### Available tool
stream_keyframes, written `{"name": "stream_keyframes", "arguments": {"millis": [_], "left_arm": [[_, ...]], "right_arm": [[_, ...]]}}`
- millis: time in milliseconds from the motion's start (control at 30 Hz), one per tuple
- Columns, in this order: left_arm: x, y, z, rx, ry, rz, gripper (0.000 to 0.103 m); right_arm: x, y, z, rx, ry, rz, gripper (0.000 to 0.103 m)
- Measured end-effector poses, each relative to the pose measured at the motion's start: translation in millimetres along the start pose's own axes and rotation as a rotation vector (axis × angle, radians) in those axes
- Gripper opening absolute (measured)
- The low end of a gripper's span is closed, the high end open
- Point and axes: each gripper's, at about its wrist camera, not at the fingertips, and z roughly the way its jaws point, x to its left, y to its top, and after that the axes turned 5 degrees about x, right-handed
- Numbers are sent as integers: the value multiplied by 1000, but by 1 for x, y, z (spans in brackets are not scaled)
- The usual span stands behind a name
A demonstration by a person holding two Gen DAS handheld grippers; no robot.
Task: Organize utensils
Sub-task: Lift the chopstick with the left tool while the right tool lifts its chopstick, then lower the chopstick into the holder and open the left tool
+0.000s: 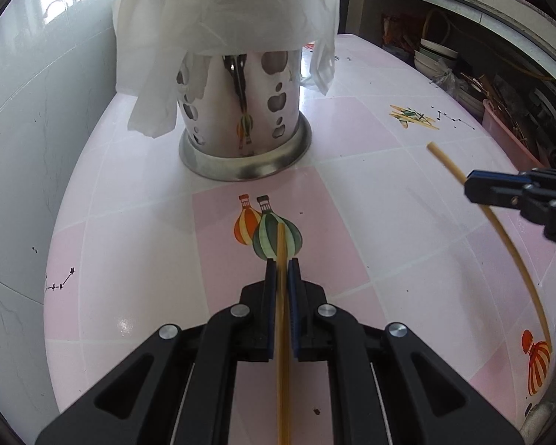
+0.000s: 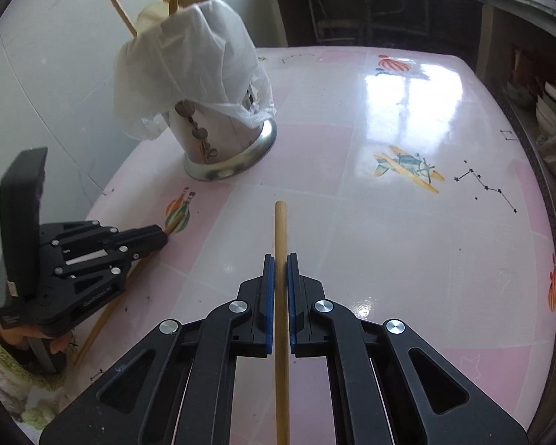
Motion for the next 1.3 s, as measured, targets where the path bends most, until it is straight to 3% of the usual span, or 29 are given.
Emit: {"name": "stream_keyframes", "arguments": {"millis": [200,533,867,1133,1300], "left_arm": [[13,-4,-15,-69,-81,-46,5],[27,-4,-129,-367,-130,-63,5],[42,23,-233,-653,-102,-56,5],[48,69,-280,-749,-134,-57,5],[46,92,-301,-823,-88,-20,5]], "right_arm": [[-7,3,-57,-118,87,52,5],[-11,8,-101,-225,158,61,5],[-8,17,-99,-225,195,66,5],[-17,13,-94,-207,218,100,5],[-22,12,-90,-199,225,110,5]]}}
